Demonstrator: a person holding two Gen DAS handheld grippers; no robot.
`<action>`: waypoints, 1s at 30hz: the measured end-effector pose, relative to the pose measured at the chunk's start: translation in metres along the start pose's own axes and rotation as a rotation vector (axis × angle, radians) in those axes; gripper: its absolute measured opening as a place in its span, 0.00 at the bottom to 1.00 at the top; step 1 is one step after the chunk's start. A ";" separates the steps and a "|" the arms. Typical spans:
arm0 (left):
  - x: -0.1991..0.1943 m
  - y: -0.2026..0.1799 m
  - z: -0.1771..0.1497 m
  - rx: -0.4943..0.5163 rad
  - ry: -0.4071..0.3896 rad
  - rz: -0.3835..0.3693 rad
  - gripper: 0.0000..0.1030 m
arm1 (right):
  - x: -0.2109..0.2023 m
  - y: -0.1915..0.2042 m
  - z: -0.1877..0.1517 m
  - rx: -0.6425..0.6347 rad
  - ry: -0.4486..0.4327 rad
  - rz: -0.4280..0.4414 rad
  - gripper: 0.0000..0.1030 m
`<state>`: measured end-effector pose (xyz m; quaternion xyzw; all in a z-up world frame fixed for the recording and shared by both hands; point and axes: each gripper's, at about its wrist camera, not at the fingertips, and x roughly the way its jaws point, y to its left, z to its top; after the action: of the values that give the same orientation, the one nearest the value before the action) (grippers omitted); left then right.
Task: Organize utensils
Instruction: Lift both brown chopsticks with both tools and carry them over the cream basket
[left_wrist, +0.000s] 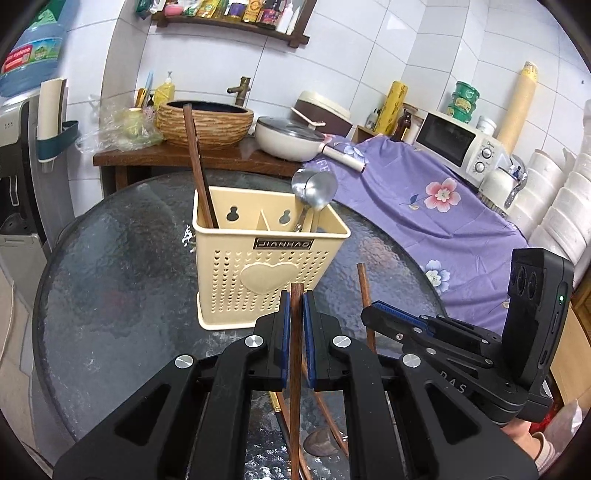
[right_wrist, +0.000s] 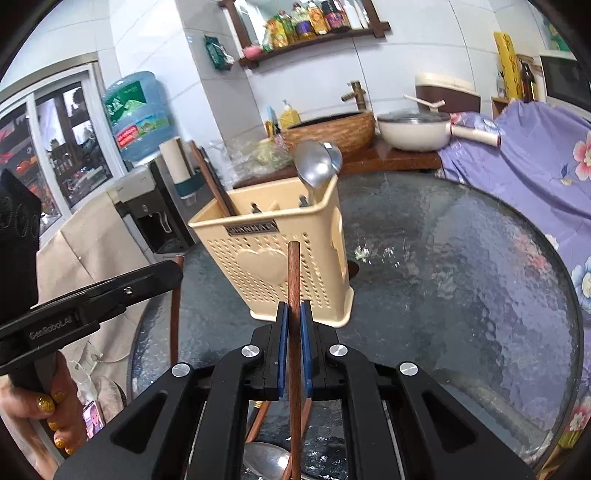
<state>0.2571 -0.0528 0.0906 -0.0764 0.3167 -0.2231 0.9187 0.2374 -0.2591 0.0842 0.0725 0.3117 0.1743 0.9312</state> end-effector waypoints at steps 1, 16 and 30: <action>-0.004 -0.001 0.001 0.006 -0.007 -0.001 0.07 | -0.003 0.002 0.001 -0.006 -0.006 0.002 0.06; -0.043 -0.016 0.018 0.049 -0.097 -0.011 0.07 | -0.041 0.012 0.018 -0.039 -0.095 0.031 0.06; -0.063 -0.025 0.039 0.082 -0.168 -0.012 0.07 | -0.060 0.025 0.040 -0.098 -0.161 0.033 0.06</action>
<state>0.2277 -0.0459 0.1632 -0.0589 0.2288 -0.2343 0.9430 0.2098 -0.2589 0.1560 0.0456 0.2258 0.1982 0.9527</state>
